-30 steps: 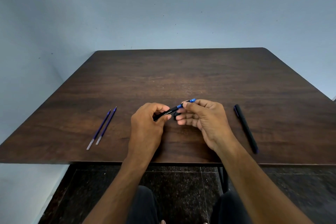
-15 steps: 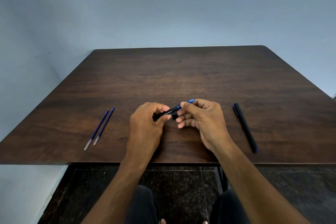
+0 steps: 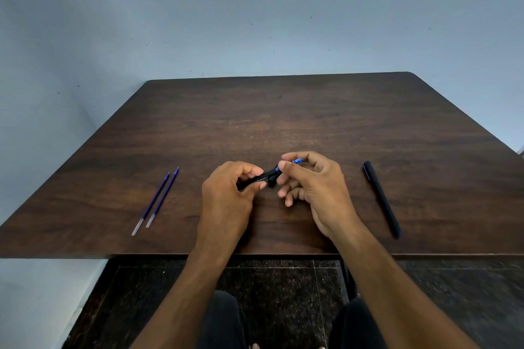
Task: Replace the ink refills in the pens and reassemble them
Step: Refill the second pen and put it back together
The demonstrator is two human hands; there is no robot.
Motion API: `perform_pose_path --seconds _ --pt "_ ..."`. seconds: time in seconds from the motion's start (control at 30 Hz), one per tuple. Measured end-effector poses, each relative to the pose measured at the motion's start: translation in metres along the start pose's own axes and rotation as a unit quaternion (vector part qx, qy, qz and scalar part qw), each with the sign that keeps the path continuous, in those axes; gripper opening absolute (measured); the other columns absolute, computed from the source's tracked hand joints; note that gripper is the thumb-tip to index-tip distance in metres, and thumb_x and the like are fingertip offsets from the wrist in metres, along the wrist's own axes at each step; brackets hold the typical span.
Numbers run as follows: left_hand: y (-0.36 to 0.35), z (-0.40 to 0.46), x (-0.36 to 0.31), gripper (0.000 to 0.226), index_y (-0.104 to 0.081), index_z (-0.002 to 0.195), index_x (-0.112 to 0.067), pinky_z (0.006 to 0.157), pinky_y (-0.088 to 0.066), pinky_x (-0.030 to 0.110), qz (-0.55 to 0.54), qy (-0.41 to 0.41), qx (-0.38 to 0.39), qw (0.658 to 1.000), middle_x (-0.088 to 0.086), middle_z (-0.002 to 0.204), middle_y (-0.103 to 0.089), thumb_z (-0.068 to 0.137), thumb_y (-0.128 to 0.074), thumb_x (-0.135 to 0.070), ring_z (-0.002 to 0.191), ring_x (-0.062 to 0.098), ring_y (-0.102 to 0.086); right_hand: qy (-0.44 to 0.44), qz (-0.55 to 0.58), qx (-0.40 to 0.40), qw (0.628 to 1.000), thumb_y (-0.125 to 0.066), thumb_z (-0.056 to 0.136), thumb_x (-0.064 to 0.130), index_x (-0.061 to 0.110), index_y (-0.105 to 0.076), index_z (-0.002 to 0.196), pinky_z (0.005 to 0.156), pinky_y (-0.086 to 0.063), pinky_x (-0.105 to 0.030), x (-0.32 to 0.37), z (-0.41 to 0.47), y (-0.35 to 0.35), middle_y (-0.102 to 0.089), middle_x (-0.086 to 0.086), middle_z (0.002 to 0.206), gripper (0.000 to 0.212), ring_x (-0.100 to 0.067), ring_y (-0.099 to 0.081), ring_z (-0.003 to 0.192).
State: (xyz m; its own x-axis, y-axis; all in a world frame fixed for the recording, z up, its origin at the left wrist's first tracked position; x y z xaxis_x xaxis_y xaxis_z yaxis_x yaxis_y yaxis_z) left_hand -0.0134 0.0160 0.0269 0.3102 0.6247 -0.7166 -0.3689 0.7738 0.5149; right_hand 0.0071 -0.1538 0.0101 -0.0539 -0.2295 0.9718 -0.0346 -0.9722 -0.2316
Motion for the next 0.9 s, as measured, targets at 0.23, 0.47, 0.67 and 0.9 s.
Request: perform_pose_path --seconds 0.23,0.47,0.67,0.9 --pt "-0.0012 -0.0009 0.0011 0.025 -0.074 0.094 -0.023 0.077 -0.042 0.004 0.007 -0.005 0.001 1.000 -0.016 0.087 -0.066 0.075 -0.085 -0.010 0.090 -0.002 -0.060 0.010 0.002 -0.005 1.000 -0.073 0.090 0.006 0.004 -0.072 0.087 0.043 -0.048 -0.029 -0.0037 -0.0007 0.0026 -0.068 -0.012 0.065 0.004 -0.027 -0.065 0.054" --pt "-0.0006 -0.0021 -0.0008 0.026 -0.073 0.095 -0.024 0.079 -0.043 0.004 0.009 -0.017 0.007 1.000 -0.018 0.088 -0.065 0.076 -0.084 -0.011 0.090 -0.003 -0.060 0.037 -0.061 -0.021 0.997 -0.075 0.092 0.027 0.008 -0.065 0.074 0.040 -0.045 -0.028 -0.0036 -0.0007 -0.0005 -0.064 -0.008 0.055 0.029 -0.028 -0.064 0.049" --pt "0.0009 -0.0028 -0.0003 0.024 -0.073 0.095 -0.022 0.079 -0.042 0.003 0.013 -0.020 0.005 1.000 -0.016 0.088 -0.065 0.076 -0.084 -0.011 0.090 -0.004 -0.059 0.049 -0.118 -0.039 0.991 -0.076 0.085 0.053 0.010 -0.060 0.066 0.038 -0.041 -0.027 -0.0022 -0.0027 -0.0031 -0.061 -0.006 0.049 0.050 -0.031 -0.059 0.044" --pt "0.0006 -0.0025 0.0020 0.026 -0.072 0.094 -0.026 0.077 -0.042 0.003 -0.003 -0.001 -0.002 1.000 -0.017 0.087 -0.065 0.076 -0.084 -0.012 0.090 -0.006 -0.059 0.046 -0.058 -0.015 0.997 -0.071 0.091 0.011 0.015 -0.071 0.098 0.039 -0.041 -0.027 -0.0015 -0.0038 0.0015 -0.065 -0.004 0.060 0.008 -0.026 -0.061 0.048"
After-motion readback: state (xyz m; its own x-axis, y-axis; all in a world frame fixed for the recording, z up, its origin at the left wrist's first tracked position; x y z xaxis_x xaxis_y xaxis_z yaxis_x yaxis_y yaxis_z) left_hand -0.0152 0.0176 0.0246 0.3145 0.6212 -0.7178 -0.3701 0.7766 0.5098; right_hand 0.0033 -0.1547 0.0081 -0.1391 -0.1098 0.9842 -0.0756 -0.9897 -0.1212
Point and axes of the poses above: each hand's wrist, its own z-axis towards the middle knuckle, its own y-axis out of the back of the hand, x = y × z, the point moved 4 cm from there along z, towards the middle knuckle
